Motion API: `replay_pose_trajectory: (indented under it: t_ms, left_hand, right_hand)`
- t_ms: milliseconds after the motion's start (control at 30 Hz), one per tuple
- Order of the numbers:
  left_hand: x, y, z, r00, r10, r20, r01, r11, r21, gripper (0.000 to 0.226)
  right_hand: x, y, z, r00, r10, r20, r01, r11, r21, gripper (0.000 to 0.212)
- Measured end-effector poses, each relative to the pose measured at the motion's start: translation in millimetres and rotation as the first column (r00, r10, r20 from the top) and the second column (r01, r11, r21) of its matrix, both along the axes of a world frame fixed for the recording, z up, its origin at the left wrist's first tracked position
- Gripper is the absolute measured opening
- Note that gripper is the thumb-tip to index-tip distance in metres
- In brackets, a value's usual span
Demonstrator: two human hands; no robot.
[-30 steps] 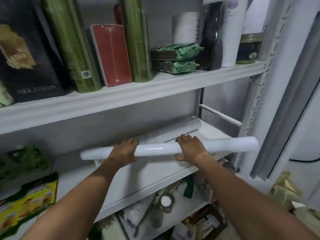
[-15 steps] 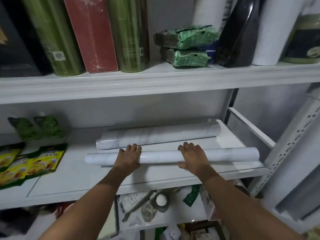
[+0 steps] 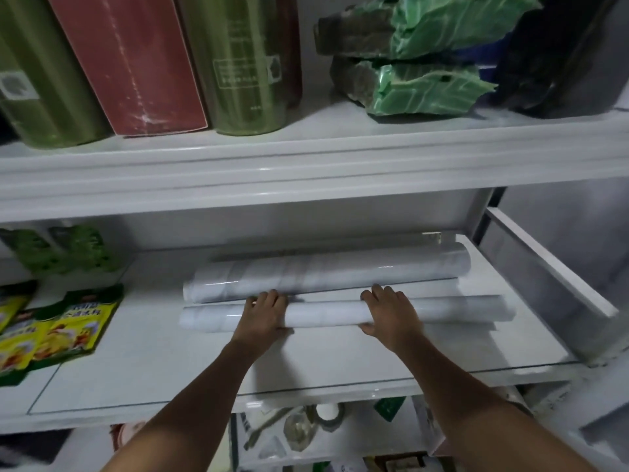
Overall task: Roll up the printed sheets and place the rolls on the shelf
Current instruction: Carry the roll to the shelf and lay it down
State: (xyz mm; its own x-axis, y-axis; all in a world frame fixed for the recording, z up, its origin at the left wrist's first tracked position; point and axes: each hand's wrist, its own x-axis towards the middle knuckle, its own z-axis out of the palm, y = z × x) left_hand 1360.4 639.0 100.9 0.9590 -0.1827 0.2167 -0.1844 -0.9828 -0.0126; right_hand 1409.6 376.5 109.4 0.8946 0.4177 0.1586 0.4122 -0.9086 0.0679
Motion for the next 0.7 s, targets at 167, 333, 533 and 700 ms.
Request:
replay_pose_trajectory:
  t_ms: [167, 333, 533, 700]
  left_hand:
    - [8.3, 11.5, -10.1, 0.994, -0.070, 0.089, 0.073, 0.997, -0.027, 0.064]
    - [17.0, 18.7, -17.3, 0.989, -0.067, 0.134, 0.069, 0.998, -0.006, 0.049]
    - [14.9, 16.9, -14.9, 0.991, -0.004, 0.134, 0.003, 1.000, 0.003, 0.057]
    - [7.7, 11.6, -8.7, 0.989, -0.027, 0.145, 0.023, 0.999, 0.032, 0.069]
  right_hand:
    - [22.9, 6.1, -8.4, 1.000, 0.008, 0.013, -0.009, 0.999, 0.047, 0.061]
    - [31.7, 15.0, -14.2, 0.999, 0.028, 0.047, -0.033, 0.994, 0.102, 0.064]
    - [32.8, 11.7, -11.1, 0.995, 0.084, 0.063, -0.089, 0.992, 0.086, 0.083]
    - [22.6, 10.6, -6.6, 0.989, 0.133, 0.070, -0.138, 0.988, 0.073, 0.085]
